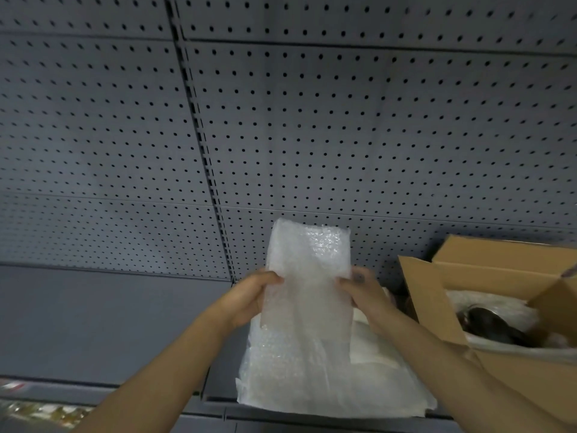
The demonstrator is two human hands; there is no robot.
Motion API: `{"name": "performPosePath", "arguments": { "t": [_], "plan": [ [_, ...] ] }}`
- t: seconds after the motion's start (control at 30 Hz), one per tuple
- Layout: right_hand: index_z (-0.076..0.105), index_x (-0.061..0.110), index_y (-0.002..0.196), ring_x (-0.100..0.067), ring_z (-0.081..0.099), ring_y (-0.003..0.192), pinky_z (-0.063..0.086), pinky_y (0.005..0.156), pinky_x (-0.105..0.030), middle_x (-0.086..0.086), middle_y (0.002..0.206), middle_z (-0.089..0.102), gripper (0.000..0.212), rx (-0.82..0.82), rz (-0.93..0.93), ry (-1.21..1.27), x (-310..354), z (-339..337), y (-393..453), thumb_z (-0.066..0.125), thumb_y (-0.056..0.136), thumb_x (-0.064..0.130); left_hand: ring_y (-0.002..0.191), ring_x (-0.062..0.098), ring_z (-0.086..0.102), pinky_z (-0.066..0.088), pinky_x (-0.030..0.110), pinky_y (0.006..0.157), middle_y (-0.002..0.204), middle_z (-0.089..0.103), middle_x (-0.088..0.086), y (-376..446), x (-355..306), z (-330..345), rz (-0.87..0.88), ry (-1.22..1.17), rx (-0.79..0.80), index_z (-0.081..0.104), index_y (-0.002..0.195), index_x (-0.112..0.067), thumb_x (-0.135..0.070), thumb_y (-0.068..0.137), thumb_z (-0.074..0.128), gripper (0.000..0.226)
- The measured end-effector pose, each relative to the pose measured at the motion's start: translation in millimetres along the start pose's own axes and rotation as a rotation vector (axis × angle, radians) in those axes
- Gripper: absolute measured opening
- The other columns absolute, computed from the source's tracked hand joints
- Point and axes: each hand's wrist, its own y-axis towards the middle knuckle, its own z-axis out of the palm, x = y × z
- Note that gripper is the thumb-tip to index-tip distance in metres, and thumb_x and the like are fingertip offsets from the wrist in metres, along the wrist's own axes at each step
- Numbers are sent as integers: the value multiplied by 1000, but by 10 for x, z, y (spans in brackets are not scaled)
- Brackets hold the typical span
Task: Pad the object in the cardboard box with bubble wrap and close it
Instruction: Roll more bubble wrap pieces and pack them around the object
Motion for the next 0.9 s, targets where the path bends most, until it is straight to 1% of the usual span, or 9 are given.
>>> {"name": "performPosePath", "arguments": {
  "t": [0.13,0.2,0.3,0.4,0.47,0.57,0.67,0.73,0.9],
  "plan": [
    [49,8,121,-17,50,98,44,80,-29,-11,116,53,42,-424,-320,-241,-91,66,-95,66,83,4,88,25,70,56,32,74,99,72,12,20,21,-35,-12,-55,-45,58,122,4,-12,88,53,38],
    [56,10,115,-15,52,96,42,81,-25,-7,113,56,26,-259,-402,-313,-55,155,-183,61,90,12,90,27,69,55,34,76,99,70,13,23,26,-37,-23,-56,-51,58,121,2,-16,85,56,40],
    [59,15,113,-15,53,96,41,83,-29,-2,108,58,28,-44,-261,-297,70,271,-247,47,97,34,98,32,65,52,41,85,106,67,17,17,14,-30,-26,-53,-37,58,122,2,-21,76,62,52],
    [56,13,117,-22,60,107,45,96,-40,-8,113,63,46,200,-5,-18,147,312,-231,46,93,51,100,31,65,52,41,88,109,67,17,-9,-3,36,-1,-28,54,60,120,-1,-22,81,57,44],
    [50,24,128,-21,61,111,50,94,-39,-4,122,63,48,324,85,206,124,316,-236,55,89,50,107,31,64,51,42,94,114,68,14,-51,-17,120,16,16,145,59,122,-9,-22,87,51,38],
    [34,31,139,-17,62,108,54,86,-34,1,129,57,64,296,48,183,80,330,-249,66,84,39,114,28,62,50,47,96,122,66,9,-102,-20,258,99,220,167,55,128,-23,-28,92,58,37],
    [25,34,141,-9,57,100,47,69,-14,2,126,52,70,265,-52,33,101,353,-337,68,85,32,104,8,66,56,31,88,112,69,-6,-98,-7,395,194,447,39,53,123,-36,-40,86,66,40],
    [29,30,140,-10,51,111,41,70,-9,3,130,49,72,257,-134,-20,52,351,-359,72,82,29,96,1,65,55,25,87,105,69,-13,-84,18,428,264,609,-95,55,110,-44,-44,89,60,22],
    [40,27,134,-9,47,118,41,76,-14,6,132,47,54,171,-156,156,92,304,-355,66,87,24,90,13,69,53,38,93,96,73,-3,-78,45,324,197,666,-220,68,93,-29,-39,94,53,18]
  ]
}}
